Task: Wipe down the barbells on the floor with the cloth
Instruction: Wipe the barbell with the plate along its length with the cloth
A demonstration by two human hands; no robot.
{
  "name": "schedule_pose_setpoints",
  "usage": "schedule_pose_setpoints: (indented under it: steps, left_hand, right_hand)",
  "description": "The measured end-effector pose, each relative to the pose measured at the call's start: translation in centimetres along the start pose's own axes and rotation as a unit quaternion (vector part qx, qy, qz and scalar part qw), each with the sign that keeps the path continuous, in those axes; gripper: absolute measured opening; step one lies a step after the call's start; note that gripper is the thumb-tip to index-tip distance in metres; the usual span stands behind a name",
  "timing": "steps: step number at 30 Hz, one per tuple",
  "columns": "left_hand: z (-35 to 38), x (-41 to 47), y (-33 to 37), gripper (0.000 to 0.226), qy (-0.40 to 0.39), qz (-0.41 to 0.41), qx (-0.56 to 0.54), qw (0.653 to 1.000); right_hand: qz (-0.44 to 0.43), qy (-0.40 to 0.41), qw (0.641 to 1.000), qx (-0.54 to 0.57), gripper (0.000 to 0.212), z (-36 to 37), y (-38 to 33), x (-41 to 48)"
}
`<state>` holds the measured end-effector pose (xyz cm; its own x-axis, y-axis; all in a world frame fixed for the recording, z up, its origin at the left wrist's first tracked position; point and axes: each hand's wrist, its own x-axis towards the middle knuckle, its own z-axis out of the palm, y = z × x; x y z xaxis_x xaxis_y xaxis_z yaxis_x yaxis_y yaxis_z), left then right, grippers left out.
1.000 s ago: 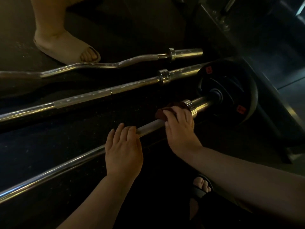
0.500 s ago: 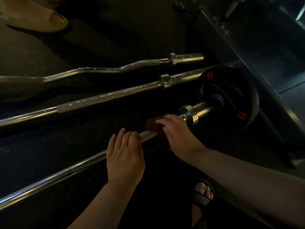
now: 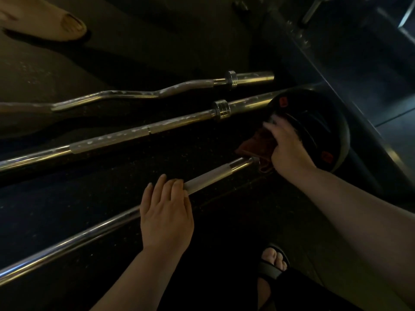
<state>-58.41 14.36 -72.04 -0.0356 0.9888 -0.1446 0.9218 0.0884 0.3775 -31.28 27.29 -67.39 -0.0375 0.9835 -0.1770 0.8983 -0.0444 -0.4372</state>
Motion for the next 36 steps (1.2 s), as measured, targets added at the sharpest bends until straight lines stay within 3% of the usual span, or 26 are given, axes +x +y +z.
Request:
schedule_pose_setpoints:
  steps: [2, 4, 7, 9, 11, 15, 20, 25, 30, 34, 36]
  left_hand:
    - [0.2, 0.0, -0.1, 0.054, 0.005, 0.001, 0.005, 1.000]
    - [0.4, 0.0, -0.2, 0.057, 0.006, 0.006, 0.007, 1.000]
    - [0.4, 0.0, -0.3, 0.063, 0.006, 0.012, 0.008, 1.000]
    - [0.3, 0.0, -0.3, 0.064, 0.005, 0.010, 0.006, 1.000]
    - [0.3, 0.0, -0.3, 0.061, 0.008, 0.009, 0.004, 1.000]
    - [0.4, 0.0, -0.5, 0.058, 0.008, 0.014, 0.007, 1.000]
    - [0.3, -0.2, -0.3, 0.056, 0.016, 0.020, 0.002, 1.000]
    - [0.3, -0.2, -0.2, 0.059, 0.014, 0.015, 0.007, 1.000]
    - [0.4, -0.1, -0.4, 0.057, 0.021, 0.015, 0.007, 1.000]
    - [0.3, -0.1, -0.4, 0.060, 0.017, 0.013, 0.007, 1.000]
    - [0.4, 0.0, -0.4, 0.059, 0.015, 0.014, 0.009, 1.000]
  right_hand:
    - [-0.053, -0.054, 0.997, 0.029, 0.069, 0.7, 0.4, -0.4]
    - [-0.073, -0.054, 0.996, -0.011, 0.069, 0.7, 1.9, -0.4]
    - [-0.004, 0.031, 0.999, -0.039, 0.071, 0.1, 3.5, -0.4]
    - [0.048, 0.060, 0.997, 0.017, 0.064, 0.6, 2.5, -0.7]
    - [0.018, 0.038, 0.997, 0.065, 0.053, 1.6, 1.4, -1.3]
    - [-0.060, 0.005, 0.998, 0.029, 0.048, 1.1, 2.7, -2.2]
    - [0.062, 0.121, 0.985, 0.107, 0.044, 1.5, 2.7, -2.0]
    - [-0.064, 0.050, 0.996, 0.036, 0.034, 1.7, 2.3, -2.5]
    - [0.034, 0.085, 0.994, 0.063, 0.040, 0.8, 3.6, -0.9]
    - [-0.074, 0.029, 0.996, 0.036, 0.037, 1.8, 3.3, -2.3]
    - [-0.055, 0.037, 0.997, 0.032, 0.036, 0.9, 4.1, -1.8]
